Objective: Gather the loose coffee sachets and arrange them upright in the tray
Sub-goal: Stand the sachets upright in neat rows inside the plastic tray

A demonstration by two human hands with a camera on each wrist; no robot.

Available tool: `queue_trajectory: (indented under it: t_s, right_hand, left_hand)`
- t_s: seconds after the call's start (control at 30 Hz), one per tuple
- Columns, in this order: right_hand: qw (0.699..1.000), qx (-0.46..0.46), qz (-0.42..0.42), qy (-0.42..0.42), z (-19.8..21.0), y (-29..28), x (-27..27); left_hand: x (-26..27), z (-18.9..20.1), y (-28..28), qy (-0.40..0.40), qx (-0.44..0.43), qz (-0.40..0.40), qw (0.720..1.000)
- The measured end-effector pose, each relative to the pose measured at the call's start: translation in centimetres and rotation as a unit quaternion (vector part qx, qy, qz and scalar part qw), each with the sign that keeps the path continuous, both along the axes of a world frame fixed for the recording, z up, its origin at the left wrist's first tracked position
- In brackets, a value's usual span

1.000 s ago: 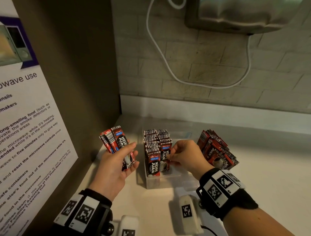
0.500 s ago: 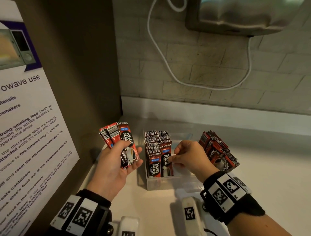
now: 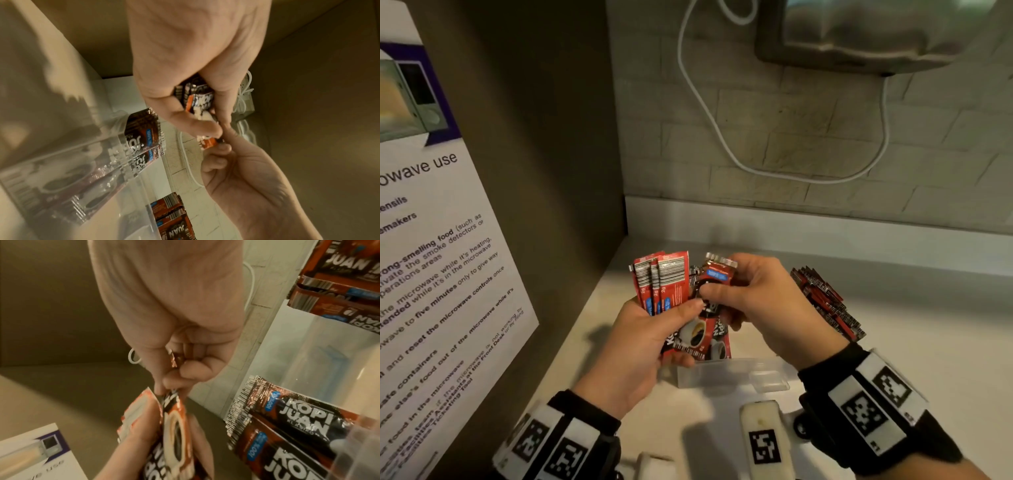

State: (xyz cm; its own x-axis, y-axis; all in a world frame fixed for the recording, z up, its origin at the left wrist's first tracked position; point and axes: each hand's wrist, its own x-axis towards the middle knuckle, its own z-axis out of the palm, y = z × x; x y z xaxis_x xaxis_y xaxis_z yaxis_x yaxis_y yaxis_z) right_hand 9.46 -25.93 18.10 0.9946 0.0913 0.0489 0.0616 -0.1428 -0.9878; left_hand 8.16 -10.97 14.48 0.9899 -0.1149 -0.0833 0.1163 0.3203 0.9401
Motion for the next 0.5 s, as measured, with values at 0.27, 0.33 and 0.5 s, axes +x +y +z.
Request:
queue_trajectory:
  t_s: [0.27, 0.33, 0.5]
  right_hand:
    - [0.988, -0.099, -0.117, -0.001, -0.5, -4.5, 1.9]
    - [0.981, -0.168, -0.096, 0.029, -1.4, -4.7, 2.2]
    - [0.974, -0.206, -0.045, 0.084, -3.8, -3.5, 2.8]
  left_hand:
    - [1.1, -1.2, 2.0, 0.05, -0.04, 0.109, 0.992]
    - [1.2, -1.5, 2.0, 0.061, -0.044, 0.114, 0.991]
    - [1.1, -1.7, 1.4, 0.079, -0.05, 0.093, 0.991]
